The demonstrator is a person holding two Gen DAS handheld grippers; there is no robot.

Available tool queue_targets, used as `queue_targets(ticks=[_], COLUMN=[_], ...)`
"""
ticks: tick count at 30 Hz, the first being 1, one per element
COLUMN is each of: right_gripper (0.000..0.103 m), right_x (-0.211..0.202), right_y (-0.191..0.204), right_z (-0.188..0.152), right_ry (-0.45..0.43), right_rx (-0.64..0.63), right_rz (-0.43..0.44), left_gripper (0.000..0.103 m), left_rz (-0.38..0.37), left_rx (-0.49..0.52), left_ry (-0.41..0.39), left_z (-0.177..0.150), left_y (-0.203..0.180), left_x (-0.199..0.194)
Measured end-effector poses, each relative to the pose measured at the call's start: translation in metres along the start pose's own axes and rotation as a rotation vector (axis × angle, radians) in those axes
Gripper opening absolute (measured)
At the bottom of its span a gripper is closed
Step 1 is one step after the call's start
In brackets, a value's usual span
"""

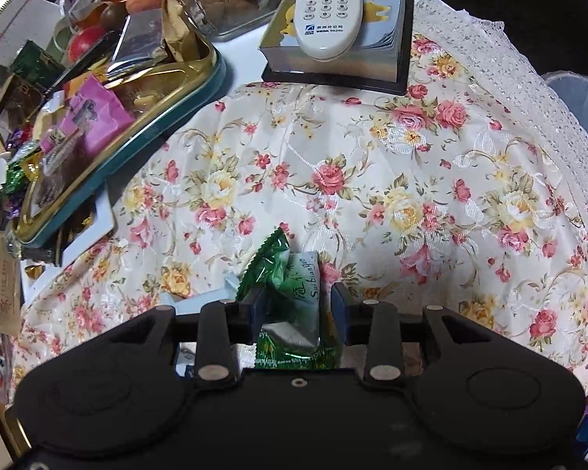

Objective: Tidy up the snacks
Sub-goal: 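Lower the right tool onto the green packet and close on it, then lift the green packet with the right tool while the left tool reaches toward the patterned wrapper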

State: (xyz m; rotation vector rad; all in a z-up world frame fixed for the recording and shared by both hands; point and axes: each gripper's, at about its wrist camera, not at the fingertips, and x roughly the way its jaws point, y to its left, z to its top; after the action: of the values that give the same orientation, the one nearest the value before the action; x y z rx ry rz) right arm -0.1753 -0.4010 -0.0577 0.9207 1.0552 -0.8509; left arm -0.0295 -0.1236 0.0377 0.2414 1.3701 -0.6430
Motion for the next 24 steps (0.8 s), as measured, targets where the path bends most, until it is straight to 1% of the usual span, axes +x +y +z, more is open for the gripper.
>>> queue_targets(ticks=[2, 5, 9, 11, 18, 19, 21, 24], right_gripper=[0.037, 0.037, 0.038, 0.040, 0.042, 0.042, 0.037, 0.035], right_x=[0.006, 0.011, 0.018, 0.022, 0.027, 0.027, 0.026, 0.025], right_y=[0.002, 0.006, 0.014, 0.018, 0.026, 0.028, 0.029, 0.029], right_z=[0.000, 0.000, -0.004, -0.007, -0.011, -0.012, -0.013, -0.014], right_ry=[0.002, 0.007, 0.013, 0.011, 0.006, 0.003, -0.002, -0.003], right_rx=[0.007, 0.014, -0.005, -0.013, -0.030, -0.036, -0.047, -0.057], right_rz=[-0.013, -0.006, -0.017, -0.024, -0.053, -0.057, -0.058, -0.051], left_gripper=[0.047, 0.047, 0.047, 0.047, 0.047, 0.047, 0.047, 0.047], left_rz=[0.001, 0.002, -0.005, -0.007, -0.005, -0.003, 0.002, 0.007], left_rx=[0.008, 0.011, 0.006, 0.006, 0.003, 0.004, 0.006, 0.011], left_ry=[-0.002, -0.008, -0.009, -0.012, -0.015, -0.014, -0.013, -0.009], left_z=[-0.002, -0.003, -0.003, -0.003, -0.003, -0.003, -0.004, -0.004], left_y=[0.000, 0.001, 0.006, 0.007, 0.010, 0.010, 0.009, 0.008], left_x=[-0.001, -0.004, -0.006, -0.007, -0.008, -0.008, -0.007, -0.004])
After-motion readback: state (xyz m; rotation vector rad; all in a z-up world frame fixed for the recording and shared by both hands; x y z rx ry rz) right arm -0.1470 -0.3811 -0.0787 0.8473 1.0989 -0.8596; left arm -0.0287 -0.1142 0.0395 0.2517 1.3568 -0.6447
